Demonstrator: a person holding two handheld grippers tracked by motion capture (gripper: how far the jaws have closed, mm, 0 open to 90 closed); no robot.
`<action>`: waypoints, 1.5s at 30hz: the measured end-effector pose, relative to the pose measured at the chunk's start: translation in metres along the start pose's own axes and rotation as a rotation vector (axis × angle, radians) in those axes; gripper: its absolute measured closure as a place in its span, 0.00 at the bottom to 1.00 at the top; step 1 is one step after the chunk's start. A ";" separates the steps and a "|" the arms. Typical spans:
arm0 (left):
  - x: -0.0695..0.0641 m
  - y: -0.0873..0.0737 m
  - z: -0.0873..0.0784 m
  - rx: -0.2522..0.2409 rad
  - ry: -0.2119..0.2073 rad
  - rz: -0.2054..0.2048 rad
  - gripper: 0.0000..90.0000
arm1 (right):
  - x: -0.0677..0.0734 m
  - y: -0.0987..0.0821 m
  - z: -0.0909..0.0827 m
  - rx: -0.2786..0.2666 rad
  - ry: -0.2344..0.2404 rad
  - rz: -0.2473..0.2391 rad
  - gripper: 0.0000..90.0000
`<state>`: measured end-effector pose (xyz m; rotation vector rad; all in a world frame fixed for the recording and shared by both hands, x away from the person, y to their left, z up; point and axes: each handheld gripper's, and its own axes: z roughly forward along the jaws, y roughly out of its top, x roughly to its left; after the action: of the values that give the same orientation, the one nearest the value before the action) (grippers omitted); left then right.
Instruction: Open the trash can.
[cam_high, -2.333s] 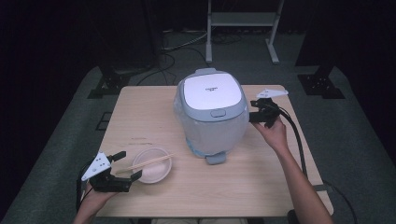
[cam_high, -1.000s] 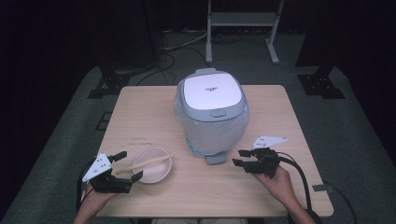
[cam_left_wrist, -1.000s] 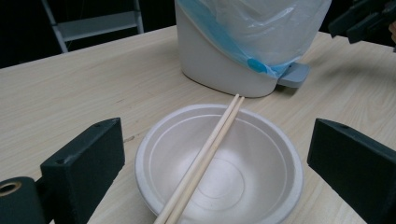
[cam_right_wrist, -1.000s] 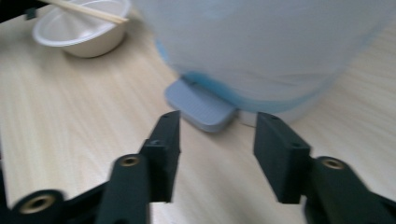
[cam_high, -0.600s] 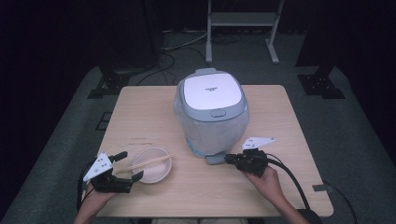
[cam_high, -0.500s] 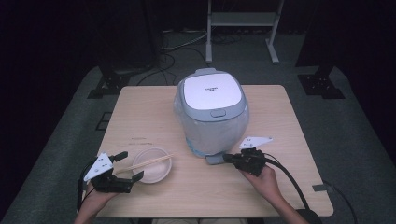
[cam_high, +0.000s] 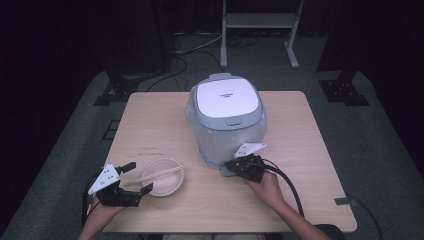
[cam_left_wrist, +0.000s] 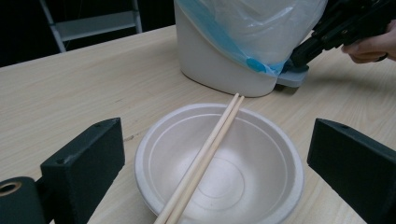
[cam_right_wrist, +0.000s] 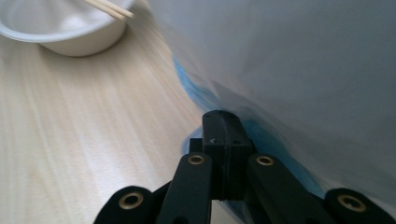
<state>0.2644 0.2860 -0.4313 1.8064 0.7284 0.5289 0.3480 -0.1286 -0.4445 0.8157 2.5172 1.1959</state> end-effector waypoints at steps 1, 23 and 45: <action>0.000 0.000 0.000 -0.001 0.000 -0.003 0.03 | -0.001 -0.001 0.001 0.000 -0.006 0.001 1.00; -0.003 -0.001 0.004 0.011 -0.013 0.011 0.03 | -0.001 -0.020 0.007 -0.074 -0.084 0.004 1.00; -0.004 -0.002 0.006 0.022 -0.024 0.012 0.04 | -0.002 -0.024 0.017 -0.013 -0.070 -0.027 1.00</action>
<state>0.2648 0.2793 -0.4348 1.8357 0.7102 0.5085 0.3473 -0.1310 -0.4737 0.8040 2.4540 1.1543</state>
